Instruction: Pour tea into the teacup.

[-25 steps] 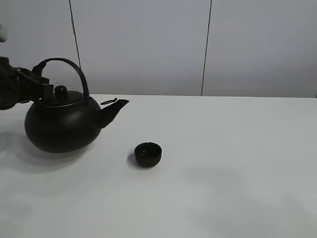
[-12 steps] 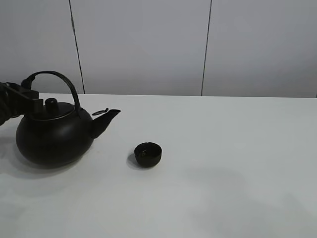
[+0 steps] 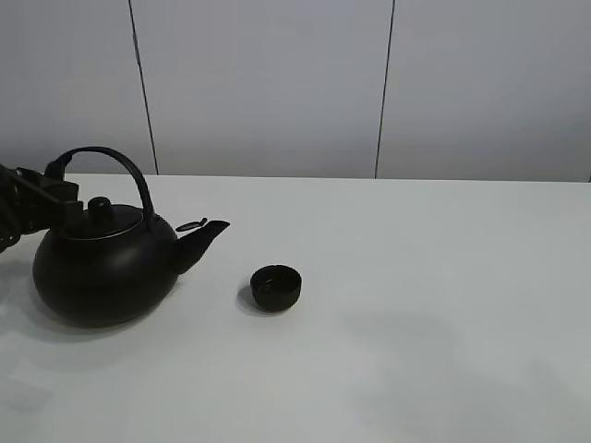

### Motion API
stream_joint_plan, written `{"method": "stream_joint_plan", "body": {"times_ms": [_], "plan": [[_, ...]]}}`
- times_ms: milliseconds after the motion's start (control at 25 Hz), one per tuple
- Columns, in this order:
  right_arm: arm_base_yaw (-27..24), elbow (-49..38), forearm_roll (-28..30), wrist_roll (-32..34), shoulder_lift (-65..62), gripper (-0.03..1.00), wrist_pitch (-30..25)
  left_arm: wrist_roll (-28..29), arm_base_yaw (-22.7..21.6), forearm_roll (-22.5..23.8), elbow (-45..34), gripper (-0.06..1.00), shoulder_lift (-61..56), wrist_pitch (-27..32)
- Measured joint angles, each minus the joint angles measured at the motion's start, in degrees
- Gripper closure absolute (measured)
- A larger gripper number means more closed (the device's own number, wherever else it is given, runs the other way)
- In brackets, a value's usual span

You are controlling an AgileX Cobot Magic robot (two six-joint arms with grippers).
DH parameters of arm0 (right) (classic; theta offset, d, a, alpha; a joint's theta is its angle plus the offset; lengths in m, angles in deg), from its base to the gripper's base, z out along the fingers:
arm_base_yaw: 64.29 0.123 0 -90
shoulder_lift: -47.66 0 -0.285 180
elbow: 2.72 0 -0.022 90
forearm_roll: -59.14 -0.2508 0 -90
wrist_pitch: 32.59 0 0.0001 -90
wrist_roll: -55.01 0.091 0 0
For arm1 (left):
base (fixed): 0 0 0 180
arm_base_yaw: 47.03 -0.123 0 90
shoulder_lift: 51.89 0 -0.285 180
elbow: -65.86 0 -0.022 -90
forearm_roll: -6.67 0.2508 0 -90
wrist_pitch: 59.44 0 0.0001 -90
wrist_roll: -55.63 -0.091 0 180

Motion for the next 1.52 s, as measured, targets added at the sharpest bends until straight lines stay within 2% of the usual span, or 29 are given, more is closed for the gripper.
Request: {"method": "stream_joint_plan", "body": {"times_ms": [160, 320, 440, 680, 800, 920, 1080, 1280, 1520], "plan": [[0.00, 0.00, 0.00, 0.00, 0.00, 0.44, 0.00, 0.13, 0.00, 0.30, -0.63, 0.79, 0.00, -1.15], [0.00, 0.00, 0.00, 0.00, 0.00, 0.44, 0.00, 0.87, 0.00, -0.35, -1.41, 0.62, -0.43, -5.63], [0.00, 0.00, 0.00, 0.00, 0.00, 0.44, 0.00, 1.01, 0.00, -0.41, -2.44, 0.55, -0.64, -7.23], [0.00, 0.00, 0.00, 0.00, 0.00, 0.44, 0.00, 1.55, 0.00, 1.45, -5.35, 0.48, -3.59, -7.23], [0.00, 0.00, 0.00, 0.00, 0.00, 0.44, 0.00, 1.55, 0.00, 2.03, -5.91, 0.43, -7.60, -3.51], [0.00, 0.00, 0.00, 0.00, 0.00, 0.44, 0.00, 1.59, 0.00, 2.03, -5.91, 0.41, -12.61, 3.03], [0.00, 0.00, 0.00, 0.00, 0.00, 0.44, 0.00, 2.12, 0.00, 2.09, -5.99, 0.41, -22.58, 15.55], [0.00, 0.00, 0.00, 0.00, 0.00, 0.44, 0.00, 6.42, 0.00, 2.22, -2.95, 0.41, -41.13, 41.49], [0.00, 0.00, 0.00, 0.00, 0.00, 0.44, 0.00, 6.24, 0.00, 0.55, 2.62, 0.41, -64.65, 74.59]]}}
